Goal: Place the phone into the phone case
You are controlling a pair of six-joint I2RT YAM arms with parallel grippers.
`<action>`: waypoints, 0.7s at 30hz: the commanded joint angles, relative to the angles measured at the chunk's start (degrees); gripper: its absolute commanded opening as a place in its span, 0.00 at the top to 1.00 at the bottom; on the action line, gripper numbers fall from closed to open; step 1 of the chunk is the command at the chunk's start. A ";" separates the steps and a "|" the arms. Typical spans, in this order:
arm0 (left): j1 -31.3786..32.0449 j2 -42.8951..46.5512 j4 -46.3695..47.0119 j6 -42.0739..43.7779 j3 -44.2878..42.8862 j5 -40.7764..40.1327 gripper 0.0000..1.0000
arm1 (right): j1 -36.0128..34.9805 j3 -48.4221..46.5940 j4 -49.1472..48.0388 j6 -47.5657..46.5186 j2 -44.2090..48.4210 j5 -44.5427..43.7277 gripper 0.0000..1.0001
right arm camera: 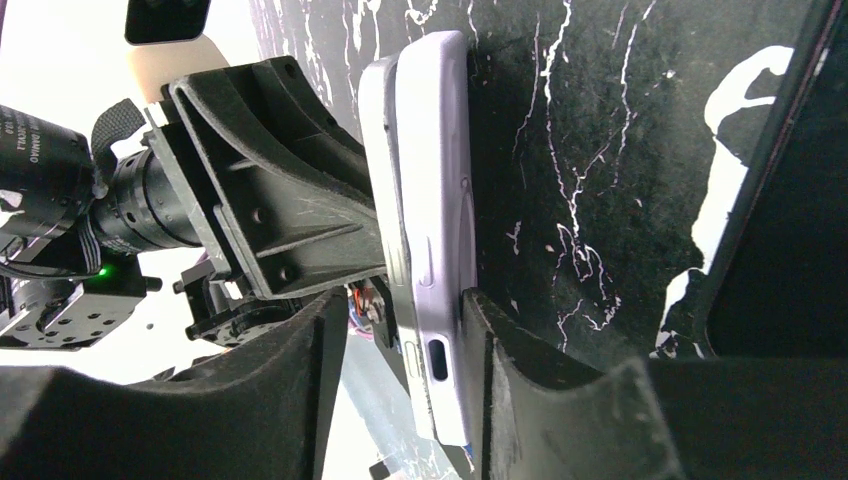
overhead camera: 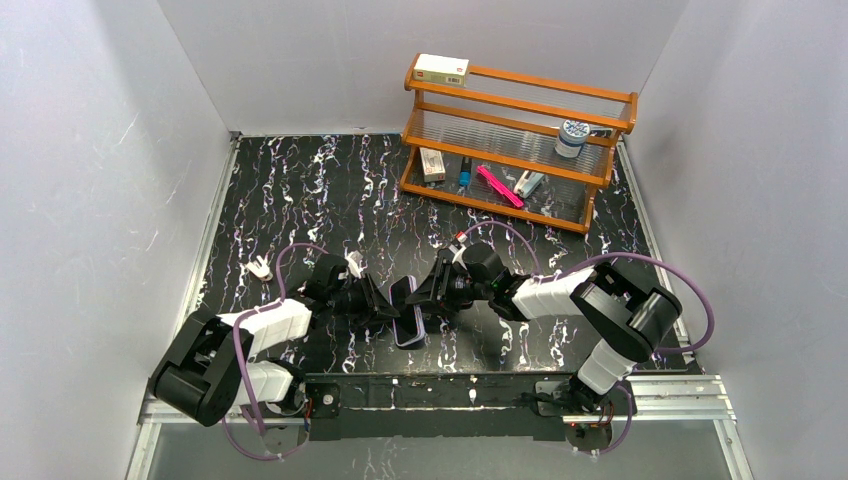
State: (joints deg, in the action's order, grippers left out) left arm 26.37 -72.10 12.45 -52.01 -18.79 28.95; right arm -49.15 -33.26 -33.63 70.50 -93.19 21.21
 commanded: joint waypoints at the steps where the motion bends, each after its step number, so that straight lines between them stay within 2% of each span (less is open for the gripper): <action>1: 1.14 0.29 -1.38 -0.20 0.92 0.86 0.73 | -0.88 -3.30 -6.18 0.08 -0.39 4.76 0.51; 6: 1.14 0.11 -0.78 -0.59 1.12 1.13 0.73 | -0.89 -3.90 -5.49 -0.10 -1.46 4.95 0.64; 10: 1.14 0.15 -0.76 -0.59 1.29 0.78 0.73 | -0.94 -4.31 -3.55 -1.11 -1.32 4.22 0.89; 13: 1.14 -0.12 -0.87 -0.51 1.30 0.69 0.73 | -0.94 -4.58 -3.07 -1.63 -1.23 4.04 0.99; 17: 1.14 -0.53 -0.93 -0.38 1.14 0.60 0.73 | -0.89 -5.41 -1.88 -2.00 -1.21 4.08 0.98; 21: 1.14 -0.68 -1.02 -0.40 0.87 0.70 0.73 | -1.02 -6.52 -0.46 -2.45 -1.45 4.72 0.66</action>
State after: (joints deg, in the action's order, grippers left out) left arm 26.37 -72.03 12.56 -52.56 -18.44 28.69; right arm -48.77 -34.81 -29.28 65.91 -94.52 22.15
